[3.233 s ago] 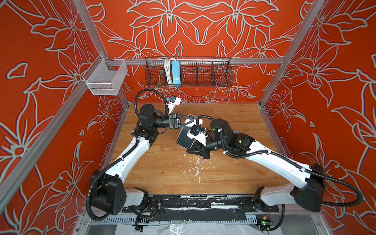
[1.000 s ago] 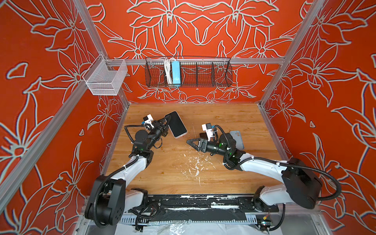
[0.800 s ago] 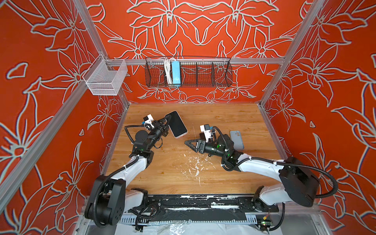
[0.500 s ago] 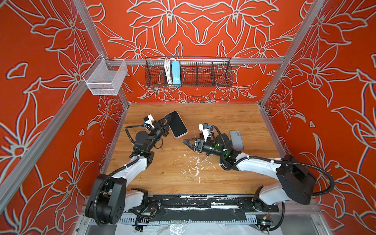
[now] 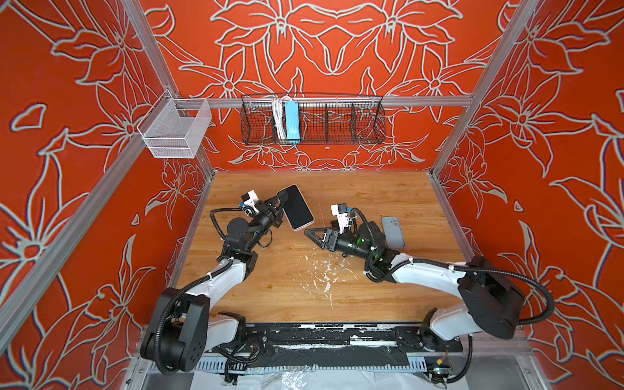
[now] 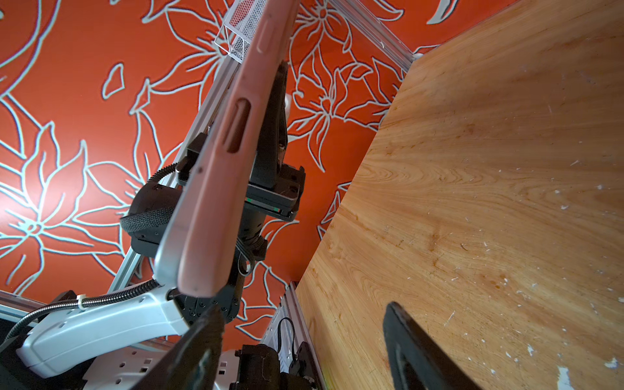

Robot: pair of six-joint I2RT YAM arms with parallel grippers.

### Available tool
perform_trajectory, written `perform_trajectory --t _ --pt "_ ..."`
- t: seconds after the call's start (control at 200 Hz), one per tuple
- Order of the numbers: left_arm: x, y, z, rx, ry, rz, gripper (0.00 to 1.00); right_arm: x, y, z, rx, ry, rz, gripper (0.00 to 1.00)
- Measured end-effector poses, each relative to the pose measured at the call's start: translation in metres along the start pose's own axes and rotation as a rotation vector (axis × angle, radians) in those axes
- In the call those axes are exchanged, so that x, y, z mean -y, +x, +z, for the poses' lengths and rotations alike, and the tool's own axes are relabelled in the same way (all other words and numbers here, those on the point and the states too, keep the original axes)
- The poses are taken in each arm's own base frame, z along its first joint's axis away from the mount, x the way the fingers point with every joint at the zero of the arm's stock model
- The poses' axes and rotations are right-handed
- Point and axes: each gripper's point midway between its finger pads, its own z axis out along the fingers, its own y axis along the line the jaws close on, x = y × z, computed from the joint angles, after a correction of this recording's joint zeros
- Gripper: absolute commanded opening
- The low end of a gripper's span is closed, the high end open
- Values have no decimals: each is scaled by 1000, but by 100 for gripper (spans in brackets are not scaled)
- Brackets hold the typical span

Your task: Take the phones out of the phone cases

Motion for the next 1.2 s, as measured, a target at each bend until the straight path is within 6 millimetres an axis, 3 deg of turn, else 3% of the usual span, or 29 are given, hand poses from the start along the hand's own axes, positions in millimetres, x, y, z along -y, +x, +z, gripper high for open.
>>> perform_trajectory --t 0.445,0.776,1.201 --pt "-10 0 3 -2 -21 -10 0 -2 1 0 -7 -7 -24 73" --pt "-12 0 5 -4 -23 -13 0 -21 -8 -7 19 -47 -67 73" --pt "-9 7 7 -22 -13 -29 0 -19 -8 -6 20 -44 -70 72"
